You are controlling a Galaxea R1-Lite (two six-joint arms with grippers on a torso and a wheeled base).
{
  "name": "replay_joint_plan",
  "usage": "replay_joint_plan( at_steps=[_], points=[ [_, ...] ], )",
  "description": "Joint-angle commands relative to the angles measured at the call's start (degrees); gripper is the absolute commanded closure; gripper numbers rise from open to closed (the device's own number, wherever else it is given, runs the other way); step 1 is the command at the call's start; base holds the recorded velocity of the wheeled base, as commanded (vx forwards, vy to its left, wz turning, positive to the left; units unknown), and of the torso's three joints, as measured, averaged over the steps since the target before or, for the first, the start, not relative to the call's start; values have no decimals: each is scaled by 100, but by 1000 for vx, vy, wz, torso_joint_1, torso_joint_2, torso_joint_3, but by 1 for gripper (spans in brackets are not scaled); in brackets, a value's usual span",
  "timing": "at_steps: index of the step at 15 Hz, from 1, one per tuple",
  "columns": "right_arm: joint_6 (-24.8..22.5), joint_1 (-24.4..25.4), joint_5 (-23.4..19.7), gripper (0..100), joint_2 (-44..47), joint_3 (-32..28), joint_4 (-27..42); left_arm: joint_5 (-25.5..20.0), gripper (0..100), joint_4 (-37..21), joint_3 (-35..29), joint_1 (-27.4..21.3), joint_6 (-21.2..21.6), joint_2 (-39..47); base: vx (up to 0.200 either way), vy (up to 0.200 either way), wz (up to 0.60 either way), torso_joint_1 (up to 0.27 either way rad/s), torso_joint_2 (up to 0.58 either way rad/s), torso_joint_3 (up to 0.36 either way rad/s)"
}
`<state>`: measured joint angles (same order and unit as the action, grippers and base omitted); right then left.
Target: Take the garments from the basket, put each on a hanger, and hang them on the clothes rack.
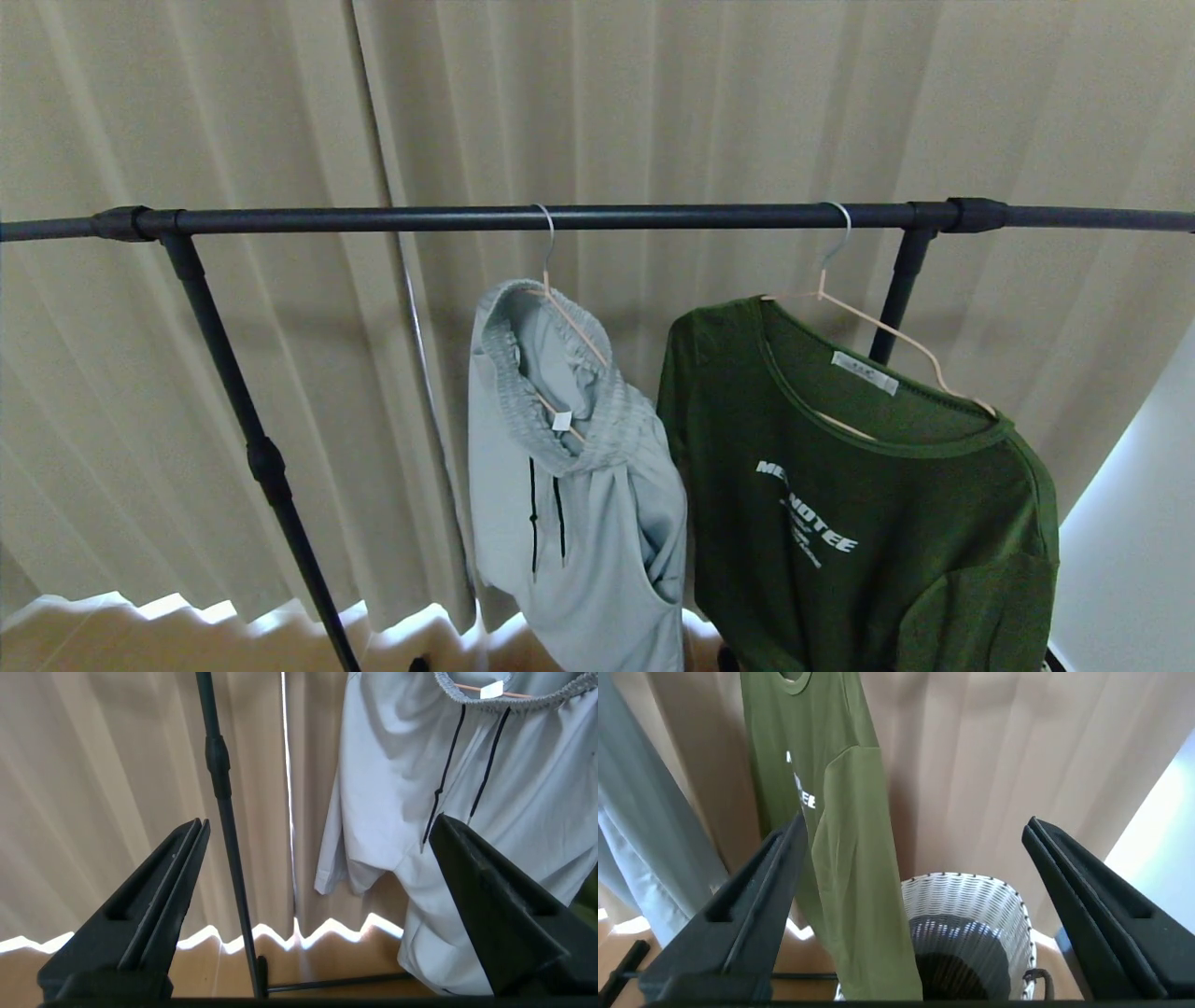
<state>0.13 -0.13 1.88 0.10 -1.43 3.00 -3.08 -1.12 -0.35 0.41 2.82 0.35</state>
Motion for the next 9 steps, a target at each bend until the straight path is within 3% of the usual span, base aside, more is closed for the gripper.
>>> replay_joint_plan(
  at_steps=[1,3,9],
  points=[
    [13,5,23,0,-10,2,-1,1,0,-2,0,2,0,9,0,0,0,0,0,0],
    [39,5,234,0,-10,2,-1,1,0,-2,0,2,0,9,0,0,0,0,0,0],
    [241,5,234,0,-10,-7,-19,1,0,-2,0,2,0,9,0,0,0,0,0,0]
  ],
)
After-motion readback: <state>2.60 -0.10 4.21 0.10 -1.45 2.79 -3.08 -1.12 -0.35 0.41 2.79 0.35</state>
